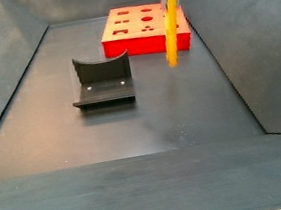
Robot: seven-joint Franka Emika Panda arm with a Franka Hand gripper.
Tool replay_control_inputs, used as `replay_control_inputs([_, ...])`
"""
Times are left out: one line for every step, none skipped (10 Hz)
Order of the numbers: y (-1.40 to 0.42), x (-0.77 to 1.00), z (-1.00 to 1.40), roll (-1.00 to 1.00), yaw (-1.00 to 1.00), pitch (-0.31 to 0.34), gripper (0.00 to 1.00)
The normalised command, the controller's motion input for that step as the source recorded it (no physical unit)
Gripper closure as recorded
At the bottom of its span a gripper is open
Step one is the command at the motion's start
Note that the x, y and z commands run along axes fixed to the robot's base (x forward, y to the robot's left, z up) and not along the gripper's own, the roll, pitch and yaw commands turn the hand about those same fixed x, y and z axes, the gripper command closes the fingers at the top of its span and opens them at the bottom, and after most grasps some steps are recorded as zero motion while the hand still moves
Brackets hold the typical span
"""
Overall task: Pick up the square-circle object. Move up. Place the square-circle object on the fixture. Regrasp the square-circle object. Rotate the square-circle object. Move to above the board. Insert the square-circle object.
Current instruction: Rotate the square-circle object.
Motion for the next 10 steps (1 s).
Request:
replay_control_inputs([0.04,0.00,-0.86,-0.17,-0.06,-0.076,1.00])
replay_control_inputs([0.04,0.01,-0.61,-0.13,-0.06,-0.064,1.00])
replay_control_inputs([0.04,0.01,-0.43,-0.11,-0.06,-0.058,1.00])
replay_control_inputs([0.03,0.01,-0.32,-0.09,-0.05,-0.057,1.00])
replay_control_inputs([0.03,0.00,-0.22,-0.08,-0.05,-0.051,1.00])
replay_control_inputs([0.03,0.00,-0.22,-0.08,-0.05,-0.051,1.00])
replay_control_inputs([0.03,-0.02,-0.22,-0.08,-0.05,-0.037,1.00])
replay_control_inputs([0.03,-0.02,-0.22,-0.08,-0.05,-0.039,1.00])
replay_control_inputs([0.03,-0.02,-0.22,-0.08,-0.05,-0.040,1.00])
replay_control_inputs([0.03,-0.02,-0.22,-0.08,-0.05,-0.040,1.00])
